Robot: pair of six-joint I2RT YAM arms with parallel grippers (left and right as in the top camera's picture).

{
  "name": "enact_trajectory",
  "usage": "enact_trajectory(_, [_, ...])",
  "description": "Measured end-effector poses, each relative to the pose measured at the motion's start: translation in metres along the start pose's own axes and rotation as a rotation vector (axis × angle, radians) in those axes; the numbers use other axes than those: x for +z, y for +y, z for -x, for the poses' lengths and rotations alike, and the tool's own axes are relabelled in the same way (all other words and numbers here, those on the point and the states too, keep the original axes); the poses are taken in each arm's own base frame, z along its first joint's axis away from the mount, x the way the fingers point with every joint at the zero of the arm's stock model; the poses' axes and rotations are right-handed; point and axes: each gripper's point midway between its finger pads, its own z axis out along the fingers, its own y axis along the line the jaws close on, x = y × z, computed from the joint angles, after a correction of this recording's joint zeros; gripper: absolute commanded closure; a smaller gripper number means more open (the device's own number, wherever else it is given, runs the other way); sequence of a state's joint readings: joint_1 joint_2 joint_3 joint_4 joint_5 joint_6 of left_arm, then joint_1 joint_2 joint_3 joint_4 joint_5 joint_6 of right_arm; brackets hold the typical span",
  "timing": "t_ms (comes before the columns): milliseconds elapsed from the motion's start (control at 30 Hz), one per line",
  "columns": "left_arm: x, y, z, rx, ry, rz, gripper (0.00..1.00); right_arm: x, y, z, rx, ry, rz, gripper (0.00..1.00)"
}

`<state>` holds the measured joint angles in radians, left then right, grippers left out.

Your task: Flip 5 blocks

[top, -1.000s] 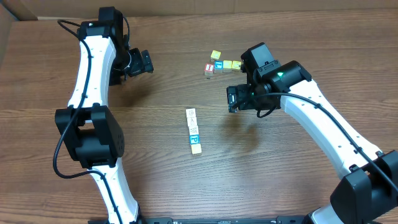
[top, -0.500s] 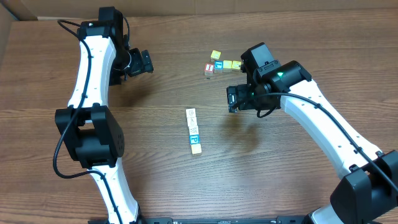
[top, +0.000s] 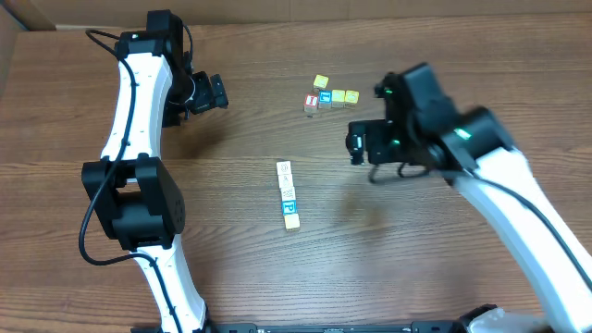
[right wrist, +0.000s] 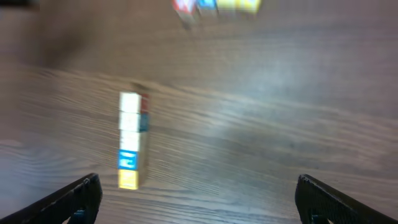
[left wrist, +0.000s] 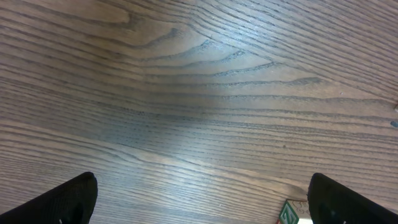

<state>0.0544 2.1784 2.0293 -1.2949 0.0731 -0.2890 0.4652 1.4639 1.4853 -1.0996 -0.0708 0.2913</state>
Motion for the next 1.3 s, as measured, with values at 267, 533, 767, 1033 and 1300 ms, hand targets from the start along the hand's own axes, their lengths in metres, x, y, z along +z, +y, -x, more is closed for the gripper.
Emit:
enact_trajectory(267, [0.000,0.000,0.000,0.000,-0.001,0.000,0.00,-0.093,0.011,0.004,-0.024,-0.240,0.090,0.00])
enact_trajectory(533, [0.000,0.000,0.000,0.000,0.000,0.000,0.00,-0.160,0.013,-0.007,-0.041,-0.416,0.157,0.00])
enact_trajectory(767, [0.000,0.000,0.000,0.000,0.000,0.000,0.00,-0.240,0.000,-0.033,-0.046,-0.653,0.188,0.00])
enact_trajectory(1033, [0.000,0.000,0.000,0.000,0.000,0.000,0.00,-0.307,-0.035,-0.071,0.015,-0.910,0.123,0.00])
enact_trajectory(1300, [0.000,0.000,0.000,0.000,0.000,0.000,0.00,-0.307,-0.060,-0.109,0.059,-1.016,0.044,0.00])
